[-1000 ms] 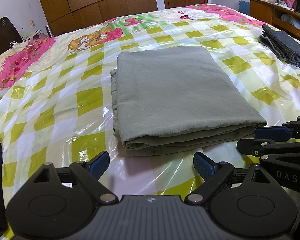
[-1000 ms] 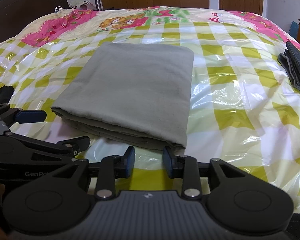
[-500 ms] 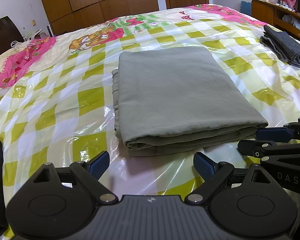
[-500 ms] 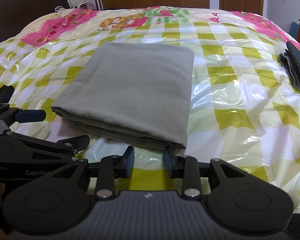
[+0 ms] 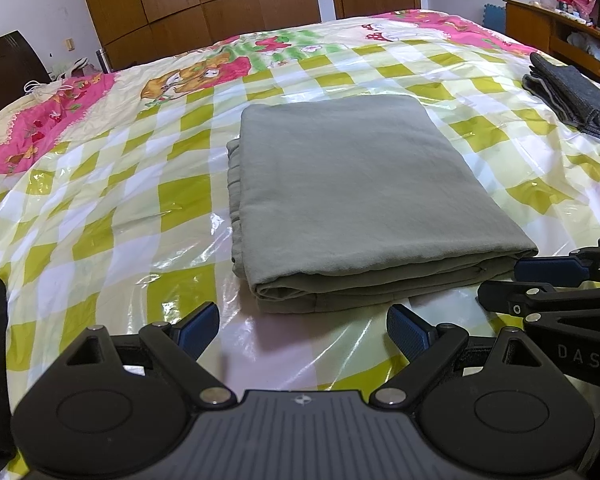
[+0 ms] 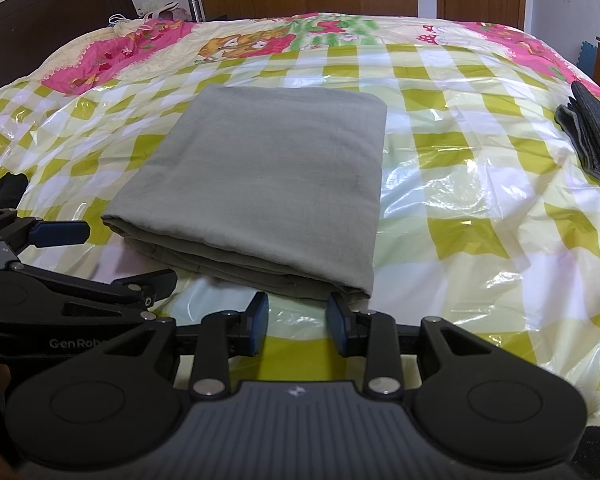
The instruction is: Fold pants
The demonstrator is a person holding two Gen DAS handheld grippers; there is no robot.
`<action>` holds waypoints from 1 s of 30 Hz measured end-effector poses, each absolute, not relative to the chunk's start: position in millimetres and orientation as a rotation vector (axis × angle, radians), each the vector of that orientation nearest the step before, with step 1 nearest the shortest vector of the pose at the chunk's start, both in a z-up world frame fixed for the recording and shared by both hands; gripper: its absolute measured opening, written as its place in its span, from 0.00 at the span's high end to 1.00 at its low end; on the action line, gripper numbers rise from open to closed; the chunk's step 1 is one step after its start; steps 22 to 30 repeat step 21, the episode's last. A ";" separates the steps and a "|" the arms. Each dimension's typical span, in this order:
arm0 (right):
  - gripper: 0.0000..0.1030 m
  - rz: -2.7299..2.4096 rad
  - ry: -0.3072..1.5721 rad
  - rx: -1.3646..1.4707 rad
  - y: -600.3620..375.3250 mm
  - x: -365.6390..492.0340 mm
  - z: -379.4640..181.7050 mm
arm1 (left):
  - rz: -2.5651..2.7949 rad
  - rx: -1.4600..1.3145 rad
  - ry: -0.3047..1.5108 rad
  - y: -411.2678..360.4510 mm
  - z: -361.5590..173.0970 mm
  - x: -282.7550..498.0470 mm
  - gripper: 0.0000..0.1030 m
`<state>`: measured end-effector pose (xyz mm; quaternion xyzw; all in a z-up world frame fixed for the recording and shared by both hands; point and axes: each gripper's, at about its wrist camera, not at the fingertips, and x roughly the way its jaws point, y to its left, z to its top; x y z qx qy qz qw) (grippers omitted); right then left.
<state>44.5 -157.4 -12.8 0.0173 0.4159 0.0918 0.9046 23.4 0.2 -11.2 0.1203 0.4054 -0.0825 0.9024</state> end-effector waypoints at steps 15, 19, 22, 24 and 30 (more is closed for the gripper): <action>0.67 0.191 0.860 0.037 -157.7 45.1 -13.0 | -0.137 0.224 0.854 -0.9 -9.2 28.0 0.00; 0.67 0.191 0.860 0.037 -157.6 45.2 -13.0 | -0.132 0.234 0.845 -2.2 -9.1 26.6 0.00; 0.67 0.191 0.860 0.037 -157.4 45.1 -13.2 | -0.132 0.230 0.845 -1.4 -9.1 26.7 0.00; 0.67 0.191 0.860 0.037 -157.4 45.1 -13.2 | -0.132 0.230 0.845 -1.4 -9.1 26.7 0.00; 0.67 0.191 0.860 0.037 -157.4 45.1 -13.2 | -0.132 0.230 0.845 -1.4 -9.1 26.7 0.00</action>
